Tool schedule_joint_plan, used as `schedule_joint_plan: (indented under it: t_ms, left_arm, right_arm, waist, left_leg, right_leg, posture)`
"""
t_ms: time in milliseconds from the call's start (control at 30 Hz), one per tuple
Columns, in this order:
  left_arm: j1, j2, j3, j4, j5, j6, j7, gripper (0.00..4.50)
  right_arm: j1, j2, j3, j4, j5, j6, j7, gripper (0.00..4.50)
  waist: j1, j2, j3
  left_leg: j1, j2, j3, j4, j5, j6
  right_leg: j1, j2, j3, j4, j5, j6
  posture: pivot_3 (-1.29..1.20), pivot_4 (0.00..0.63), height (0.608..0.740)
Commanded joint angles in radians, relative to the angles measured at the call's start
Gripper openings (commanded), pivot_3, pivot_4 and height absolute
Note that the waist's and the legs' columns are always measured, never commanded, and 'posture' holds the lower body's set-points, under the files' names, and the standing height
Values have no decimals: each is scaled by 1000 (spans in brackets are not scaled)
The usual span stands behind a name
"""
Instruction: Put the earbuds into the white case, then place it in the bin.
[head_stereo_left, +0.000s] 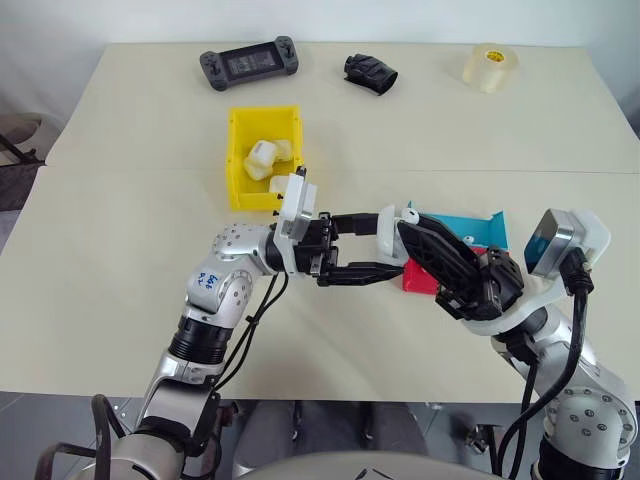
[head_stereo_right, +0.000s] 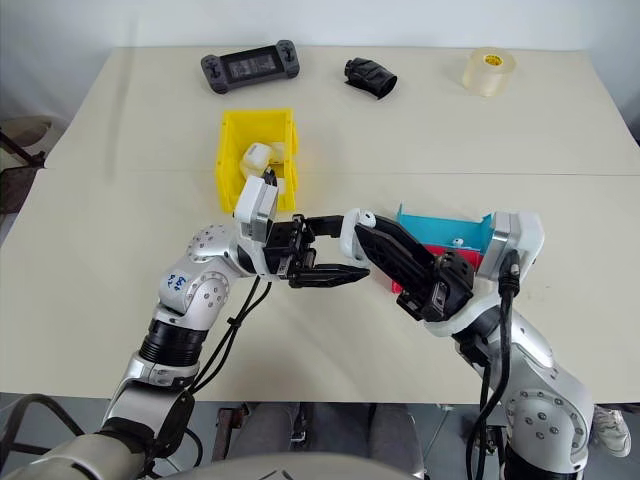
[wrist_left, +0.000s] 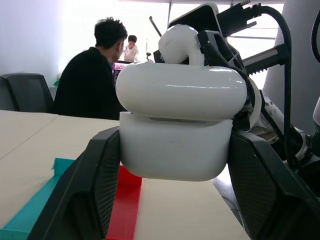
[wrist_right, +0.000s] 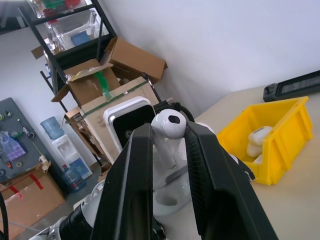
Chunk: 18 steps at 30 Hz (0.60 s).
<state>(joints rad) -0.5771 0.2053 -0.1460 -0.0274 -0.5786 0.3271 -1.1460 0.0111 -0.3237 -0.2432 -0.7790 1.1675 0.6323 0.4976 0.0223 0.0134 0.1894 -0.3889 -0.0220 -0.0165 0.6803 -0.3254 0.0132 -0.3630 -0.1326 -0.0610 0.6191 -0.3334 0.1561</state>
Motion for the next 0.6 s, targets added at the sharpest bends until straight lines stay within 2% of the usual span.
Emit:
schedule_joint_plan:
  t_ms: [33,600]
  left_arm:
    - [-16,-10,17,-19,-22,-5,7,2799]
    - [-23,-16,27,-23,-24,-7,22,2799]
  right_arm:
    - [22,-28,14,-19,0,-36,21,560]
    - [73,-103,88,31,-65,-84,46,560]
  waist:
    - [0,0,0]
    - [1,0,0]
  left_leg:
    - [0,0,0,0,0,0]
    - [0,0,0,0,0,0]
  right_leg:
    - [0,0,0,0,0,0]
    - [1,0,0,-1,0,0]
  posture:
    - [0,150,740]
    - [0,150,740]
